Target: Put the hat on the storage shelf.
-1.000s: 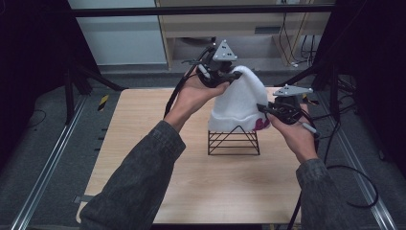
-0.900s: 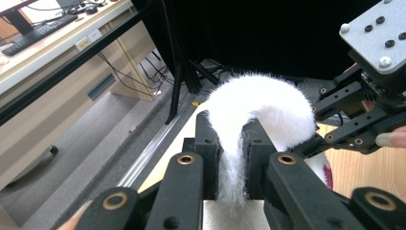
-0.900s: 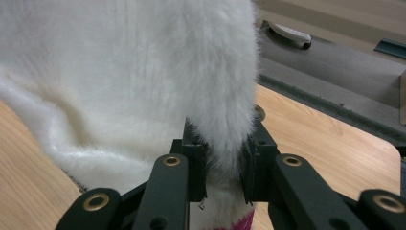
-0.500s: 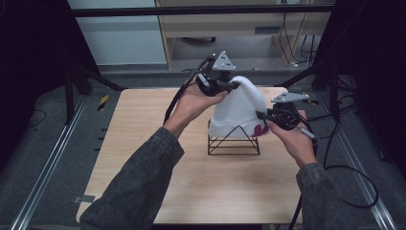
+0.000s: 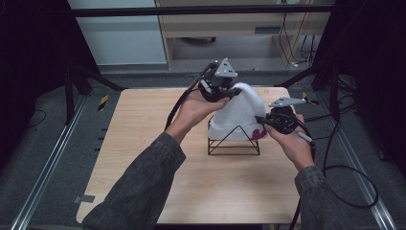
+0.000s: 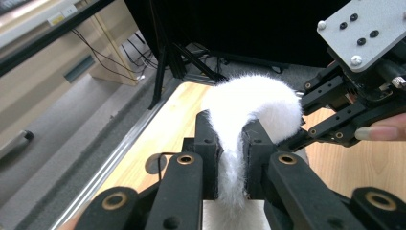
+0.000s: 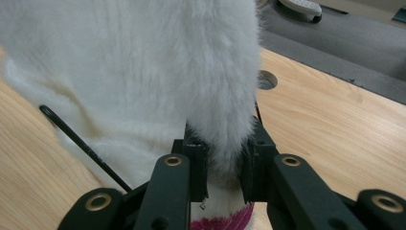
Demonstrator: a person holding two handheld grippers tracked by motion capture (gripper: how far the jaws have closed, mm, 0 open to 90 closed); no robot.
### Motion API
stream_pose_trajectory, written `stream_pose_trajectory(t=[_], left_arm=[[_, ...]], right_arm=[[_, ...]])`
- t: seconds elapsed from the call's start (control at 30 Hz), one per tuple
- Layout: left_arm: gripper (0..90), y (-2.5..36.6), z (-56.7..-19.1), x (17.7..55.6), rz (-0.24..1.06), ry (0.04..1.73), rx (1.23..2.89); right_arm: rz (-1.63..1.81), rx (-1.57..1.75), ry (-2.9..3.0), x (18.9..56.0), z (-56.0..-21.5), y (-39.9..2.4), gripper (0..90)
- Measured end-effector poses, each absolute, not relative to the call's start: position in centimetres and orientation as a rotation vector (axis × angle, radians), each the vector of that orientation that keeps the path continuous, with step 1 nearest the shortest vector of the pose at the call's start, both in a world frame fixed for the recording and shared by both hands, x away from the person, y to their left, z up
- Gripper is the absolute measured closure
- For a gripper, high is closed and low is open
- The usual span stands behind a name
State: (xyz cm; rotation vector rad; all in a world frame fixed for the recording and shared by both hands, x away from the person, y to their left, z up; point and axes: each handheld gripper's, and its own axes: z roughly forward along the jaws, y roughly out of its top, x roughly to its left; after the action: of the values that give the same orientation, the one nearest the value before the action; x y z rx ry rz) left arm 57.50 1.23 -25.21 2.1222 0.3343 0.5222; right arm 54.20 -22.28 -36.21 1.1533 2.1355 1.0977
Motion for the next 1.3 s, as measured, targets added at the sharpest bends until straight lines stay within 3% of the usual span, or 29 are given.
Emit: stream_pose_trajectory(t=[0.77, 1.3], left_arm=[[79.6, 0.6, -27.9, 56.6, 0.493, 0.334, 2.16], [76.9, -0.4, -30.2, 56.9, 0.445, 0.352, 2.208]], right_arm=[[1.073, 1.215, 2.163, 54.3, -38.3, -22.4, 71.7], [1.067, 1.275, 2.114, 52.1, -39.2, -24.3, 54.1]])
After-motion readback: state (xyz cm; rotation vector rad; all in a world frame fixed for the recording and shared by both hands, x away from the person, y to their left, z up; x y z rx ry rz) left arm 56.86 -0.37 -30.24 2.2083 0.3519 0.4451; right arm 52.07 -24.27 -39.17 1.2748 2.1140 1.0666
